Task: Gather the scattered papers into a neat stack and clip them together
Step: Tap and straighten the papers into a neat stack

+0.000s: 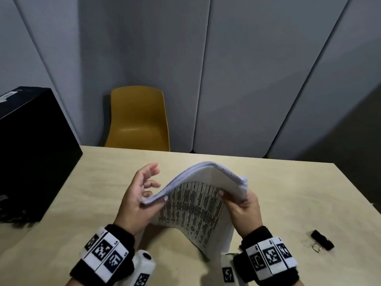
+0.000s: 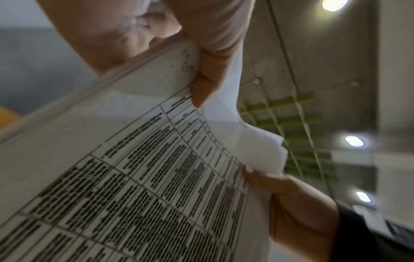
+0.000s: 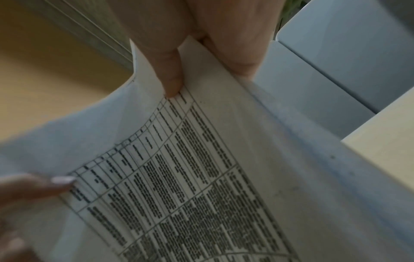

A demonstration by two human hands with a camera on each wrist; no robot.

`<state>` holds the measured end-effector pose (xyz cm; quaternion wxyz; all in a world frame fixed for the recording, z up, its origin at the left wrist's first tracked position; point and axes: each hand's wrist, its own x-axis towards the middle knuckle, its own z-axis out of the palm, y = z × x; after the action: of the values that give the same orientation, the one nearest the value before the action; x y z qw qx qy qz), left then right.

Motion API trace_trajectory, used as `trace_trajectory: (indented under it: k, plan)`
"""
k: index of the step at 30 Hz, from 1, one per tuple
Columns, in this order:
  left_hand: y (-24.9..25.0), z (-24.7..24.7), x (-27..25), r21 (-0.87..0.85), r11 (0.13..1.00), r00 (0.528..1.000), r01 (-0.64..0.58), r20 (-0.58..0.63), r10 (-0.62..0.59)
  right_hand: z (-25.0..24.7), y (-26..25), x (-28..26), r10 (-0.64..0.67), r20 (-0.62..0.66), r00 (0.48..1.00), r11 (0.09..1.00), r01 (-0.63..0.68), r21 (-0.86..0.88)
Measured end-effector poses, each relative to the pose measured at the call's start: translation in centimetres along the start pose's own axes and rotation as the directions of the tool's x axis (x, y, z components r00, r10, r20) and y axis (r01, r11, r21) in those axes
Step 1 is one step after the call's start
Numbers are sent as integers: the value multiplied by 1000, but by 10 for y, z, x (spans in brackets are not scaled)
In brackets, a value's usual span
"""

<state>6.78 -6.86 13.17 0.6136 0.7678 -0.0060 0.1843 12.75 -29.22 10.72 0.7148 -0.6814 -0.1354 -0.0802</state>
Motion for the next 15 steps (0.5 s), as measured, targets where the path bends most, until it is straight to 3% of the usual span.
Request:
trace_trajectory:
  k: [1, 4, 6, 11, 15]
  plan:
    - [-3, 0, 1, -18, 1000, 1000, 15, -11, -15, 2, -1, -2, -17, -1, 1000, 1000, 17, -2]
    - [2, -1, 7, 135, 986, 990, -100, -82, 111, 9, -8, -8, -89, 15, 996, 996, 89, -8]
    - [5, 0, 8, 150, 980, 984, -129, -106, 146, 9, -8, -9, -87, 5, 996, 996, 87, 19]
    - [-15, 2, -6, 113, 992, 998, 60, 14, -62, 5, 7, -16, 39, 37, 999, 995, -35, -96]
    - [-23, 2, -7, 203, 978, 994, 49, -108, -28, 6, 4, -17, 27, 9, 1000, 995, -26, -92]
